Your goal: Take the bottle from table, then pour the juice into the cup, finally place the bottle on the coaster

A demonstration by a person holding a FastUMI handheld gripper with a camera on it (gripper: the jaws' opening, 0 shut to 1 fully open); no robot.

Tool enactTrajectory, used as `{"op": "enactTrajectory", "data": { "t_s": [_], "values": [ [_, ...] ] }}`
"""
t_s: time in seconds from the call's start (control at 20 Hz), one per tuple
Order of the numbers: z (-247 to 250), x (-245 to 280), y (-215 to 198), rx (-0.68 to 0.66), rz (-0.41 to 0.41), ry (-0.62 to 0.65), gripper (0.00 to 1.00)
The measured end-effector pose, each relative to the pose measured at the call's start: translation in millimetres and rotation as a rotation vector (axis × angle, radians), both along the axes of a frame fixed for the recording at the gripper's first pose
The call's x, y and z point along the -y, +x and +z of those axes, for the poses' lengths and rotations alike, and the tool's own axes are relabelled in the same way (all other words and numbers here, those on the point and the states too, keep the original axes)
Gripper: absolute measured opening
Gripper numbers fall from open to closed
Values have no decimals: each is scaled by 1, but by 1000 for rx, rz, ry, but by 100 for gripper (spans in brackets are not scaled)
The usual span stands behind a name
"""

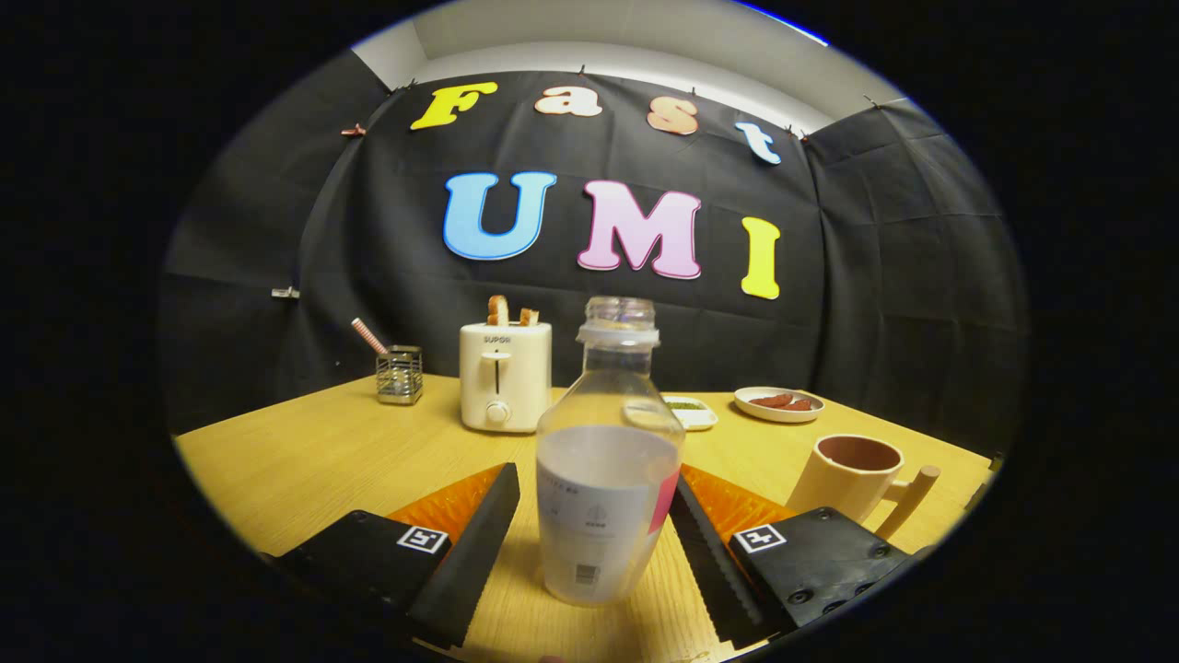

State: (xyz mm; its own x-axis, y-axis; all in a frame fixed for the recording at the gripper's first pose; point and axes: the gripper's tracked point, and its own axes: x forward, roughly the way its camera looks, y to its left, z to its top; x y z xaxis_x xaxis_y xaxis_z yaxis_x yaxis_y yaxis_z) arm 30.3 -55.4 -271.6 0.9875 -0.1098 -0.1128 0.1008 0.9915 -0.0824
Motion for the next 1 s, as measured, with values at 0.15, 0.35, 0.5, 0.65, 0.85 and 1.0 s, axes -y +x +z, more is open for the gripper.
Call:
{"op": "enactTrajectory", "data": {
  "t_s": [0.15, 0.35, 0.5, 0.65, 0.85, 1.0],
  "values": [
    [-3, -3, 11, -4, 9, 48, 79],
    [16, 1, 10, -46, 5, 26, 74],
    [58, 10, 4, -36, -44, 11, 74],
    [98, 3, -5, -23, -44, -20, 74],
    [142, -3, -17, -6, -31, -6, 74],
    [148, 0, -20, -43, -51, 59, 74]
  ]
}}
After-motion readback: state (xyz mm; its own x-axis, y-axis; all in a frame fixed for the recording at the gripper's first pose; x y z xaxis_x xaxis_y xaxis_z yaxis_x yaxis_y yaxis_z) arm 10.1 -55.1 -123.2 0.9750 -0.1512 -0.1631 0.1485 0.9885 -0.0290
